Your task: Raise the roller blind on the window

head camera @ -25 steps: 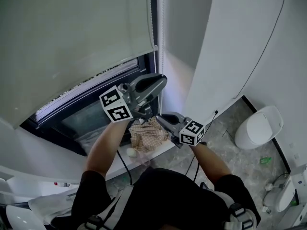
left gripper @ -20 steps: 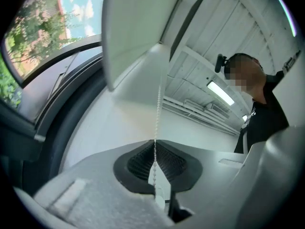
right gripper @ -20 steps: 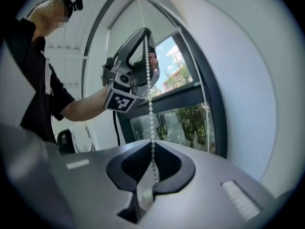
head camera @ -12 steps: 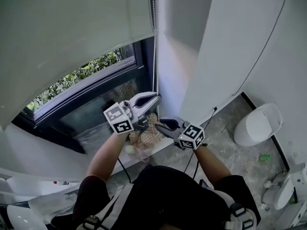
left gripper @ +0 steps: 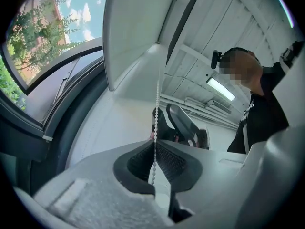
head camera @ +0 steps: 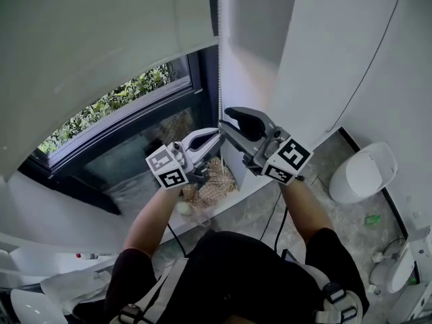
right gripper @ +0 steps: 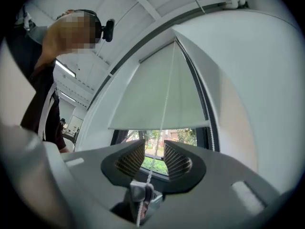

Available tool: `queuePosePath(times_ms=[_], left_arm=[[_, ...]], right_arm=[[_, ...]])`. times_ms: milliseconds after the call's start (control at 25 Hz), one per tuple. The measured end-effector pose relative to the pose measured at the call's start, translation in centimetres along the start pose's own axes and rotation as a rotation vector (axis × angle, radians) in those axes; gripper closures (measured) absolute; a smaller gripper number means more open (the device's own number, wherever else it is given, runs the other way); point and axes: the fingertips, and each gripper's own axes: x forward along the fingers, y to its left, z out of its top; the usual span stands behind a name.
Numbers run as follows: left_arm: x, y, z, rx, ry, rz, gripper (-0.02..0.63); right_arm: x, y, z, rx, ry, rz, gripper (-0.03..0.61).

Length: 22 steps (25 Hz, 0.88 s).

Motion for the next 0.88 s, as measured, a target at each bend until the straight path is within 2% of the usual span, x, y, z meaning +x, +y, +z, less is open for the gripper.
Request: queuePosePath(times_ms=[320,440,560,760,880], left_arm=[[-1.1,-0.5,0.5,0.011,-0.002,0.02,0.603],[-1.4,-0.9,0.5,0.011,-0.004,0.019,0.602],[-1.5,-1.0,0.6,0.007,-0.008,0.019,0.602],[-1.6,-1.1,0.3,0.004,-0.005,0.014,0.601],[-2.0,-0.6,-2.1,0.003,0.052,0.034,0.601]], right_arm=[[3.9,-1.0,6.1,0.077,-0.121,0.023,0.465],[4.7,-0.7,7.1,0.074,-0.133,0.023,0.501],[4.9,-0.6,7.3,0.077,-0.135,0.018,0.554],[3.8,-0.8,7.1,0.112,-0.174,-0.001,0.56],[3.1,-0.6,4.8,0.098,-0.136,-0.017,0.561]])
